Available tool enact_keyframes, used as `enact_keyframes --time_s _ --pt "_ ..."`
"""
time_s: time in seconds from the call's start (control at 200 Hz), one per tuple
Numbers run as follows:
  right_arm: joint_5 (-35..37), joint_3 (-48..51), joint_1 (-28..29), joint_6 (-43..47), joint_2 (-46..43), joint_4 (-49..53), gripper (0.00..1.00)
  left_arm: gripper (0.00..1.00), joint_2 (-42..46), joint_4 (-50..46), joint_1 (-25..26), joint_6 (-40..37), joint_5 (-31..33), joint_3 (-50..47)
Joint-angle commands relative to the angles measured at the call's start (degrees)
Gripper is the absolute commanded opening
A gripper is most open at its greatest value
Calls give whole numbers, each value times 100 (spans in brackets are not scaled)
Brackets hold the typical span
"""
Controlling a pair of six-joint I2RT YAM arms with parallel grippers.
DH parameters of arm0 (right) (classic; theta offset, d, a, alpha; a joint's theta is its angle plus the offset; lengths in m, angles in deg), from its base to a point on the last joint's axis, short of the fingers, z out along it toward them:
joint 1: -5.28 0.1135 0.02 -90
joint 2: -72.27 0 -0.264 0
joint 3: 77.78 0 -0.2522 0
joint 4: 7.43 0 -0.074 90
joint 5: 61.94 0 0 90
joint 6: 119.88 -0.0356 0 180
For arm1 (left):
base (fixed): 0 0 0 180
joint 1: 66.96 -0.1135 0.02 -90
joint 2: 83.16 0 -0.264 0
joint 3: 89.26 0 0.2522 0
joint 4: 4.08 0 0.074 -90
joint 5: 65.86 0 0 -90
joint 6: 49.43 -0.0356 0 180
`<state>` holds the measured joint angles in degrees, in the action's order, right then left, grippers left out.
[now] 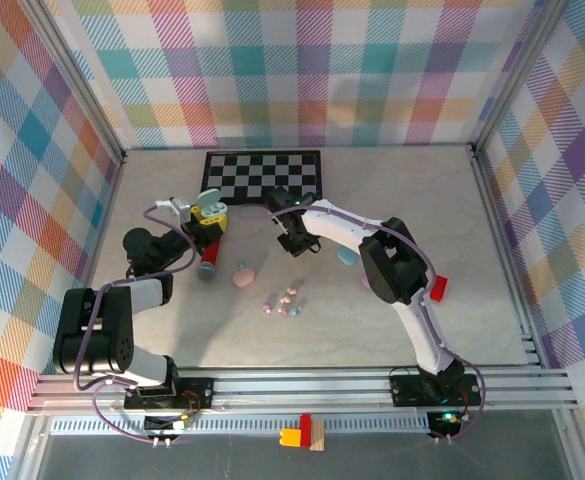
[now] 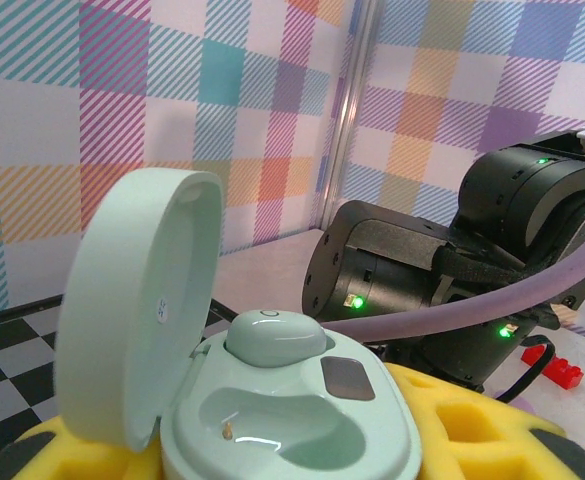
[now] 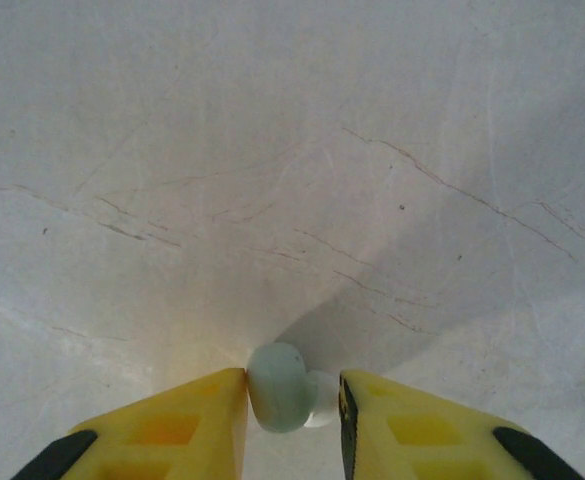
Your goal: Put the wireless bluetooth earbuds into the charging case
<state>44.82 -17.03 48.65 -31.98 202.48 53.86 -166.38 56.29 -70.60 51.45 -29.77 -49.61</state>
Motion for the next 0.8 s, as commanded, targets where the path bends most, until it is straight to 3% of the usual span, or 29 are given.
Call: enact_keyframes --time_s 0.0,0.42,0.795 --pt "100 -198 39 -42 175 175 28 33 7 334 -85 -37 -155 -5" --pt "214 -198 33 -97 140 201 19 33 -44 335 -76 -15 -183 13" --pt "-596 855 -289 -702 -1376 -415 19 33 -63 331 175 -59 -26 107"
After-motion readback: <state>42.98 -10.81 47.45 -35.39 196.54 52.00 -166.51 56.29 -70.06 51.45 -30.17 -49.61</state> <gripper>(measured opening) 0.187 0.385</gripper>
